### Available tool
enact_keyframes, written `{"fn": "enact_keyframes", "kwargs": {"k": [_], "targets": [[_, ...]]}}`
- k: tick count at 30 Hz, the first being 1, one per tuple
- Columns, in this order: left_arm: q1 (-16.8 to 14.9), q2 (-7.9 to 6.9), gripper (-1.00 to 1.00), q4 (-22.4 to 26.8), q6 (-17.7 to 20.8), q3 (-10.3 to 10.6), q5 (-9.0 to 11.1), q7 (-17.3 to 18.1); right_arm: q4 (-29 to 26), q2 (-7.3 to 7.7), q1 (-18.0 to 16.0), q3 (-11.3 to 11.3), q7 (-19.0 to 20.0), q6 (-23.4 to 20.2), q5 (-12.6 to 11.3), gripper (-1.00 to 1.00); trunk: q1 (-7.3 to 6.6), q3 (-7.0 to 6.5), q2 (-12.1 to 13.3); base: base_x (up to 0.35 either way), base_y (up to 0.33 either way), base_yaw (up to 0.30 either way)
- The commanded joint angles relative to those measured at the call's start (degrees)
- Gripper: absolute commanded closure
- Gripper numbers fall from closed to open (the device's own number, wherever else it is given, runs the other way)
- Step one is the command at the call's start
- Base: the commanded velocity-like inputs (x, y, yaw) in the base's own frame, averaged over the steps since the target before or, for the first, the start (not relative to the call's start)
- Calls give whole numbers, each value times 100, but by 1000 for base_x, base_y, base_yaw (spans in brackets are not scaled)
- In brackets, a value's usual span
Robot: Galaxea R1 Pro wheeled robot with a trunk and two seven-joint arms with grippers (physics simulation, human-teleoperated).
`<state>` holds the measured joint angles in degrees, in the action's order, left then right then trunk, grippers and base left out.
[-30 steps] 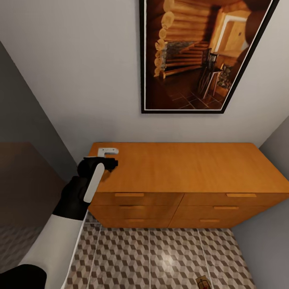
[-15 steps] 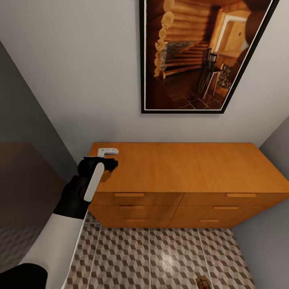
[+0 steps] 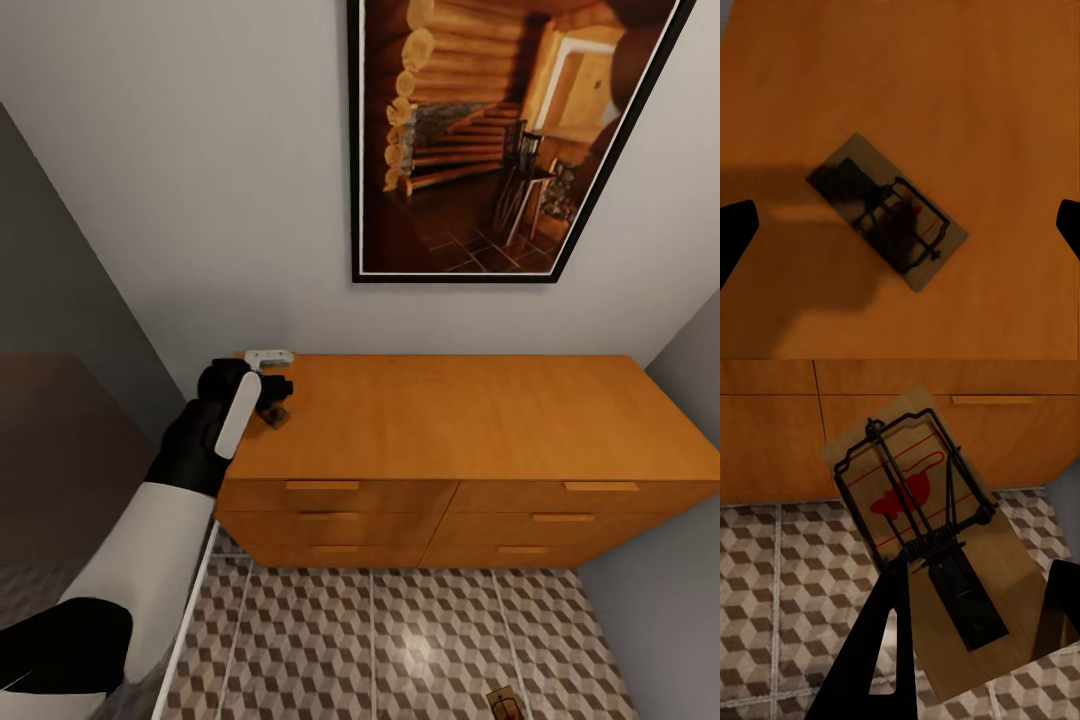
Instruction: Take the four mousetraps from the cabinet in the bathroom and place them on the bathroom floor. Make sure all four end up on the same floor surface, and ensure that at least two of them are either under or directly next to the same bathroom sink.
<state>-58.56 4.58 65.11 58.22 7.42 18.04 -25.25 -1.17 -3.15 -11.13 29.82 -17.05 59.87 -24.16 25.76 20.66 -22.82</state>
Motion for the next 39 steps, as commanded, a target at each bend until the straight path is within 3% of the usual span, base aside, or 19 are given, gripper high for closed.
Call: {"fn": "enact_keyframes", "kwargs": {"k": [1, 9, 15, 28, 34, 39], "targets": [[-66, -1, -100, -77, 14, 2, 84, -59, 1, -1, -3, 50, -35, 13, -28, 100, 3, 10, -10, 0, 0, 0], [-1065, 3, -100, -1352, 14, -243, 529, -61, 2, -9, -3, 50, -35, 13, -28, 100, 3, 10, -10, 0, 0, 0], [-1514, 0, -100, -1934, 14, -317, 613, -64, 3, -10, -3, 50, -35, 13, -28, 100, 3, 10, -10, 0, 0, 0], [-1798, -11, -100, -2866, 14, -355, 630, -68, 2, -14, -3, 50, -35, 13, -28, 100, 3, 10, -10, 0, 0, 0], [-1807, -43, -100, -3281, 18, -837, 631, -68, 2, -18, -3, 50, -35, 13, -28, 100, 3, 10, -10, 0, 0, 0], [-1808, -77, -100, -3327, 36, -970, 631, -68, 3, -19, -3, 50, -35, 13, -28, 100, 3, 10, -10, 0, 0, 0]]}}
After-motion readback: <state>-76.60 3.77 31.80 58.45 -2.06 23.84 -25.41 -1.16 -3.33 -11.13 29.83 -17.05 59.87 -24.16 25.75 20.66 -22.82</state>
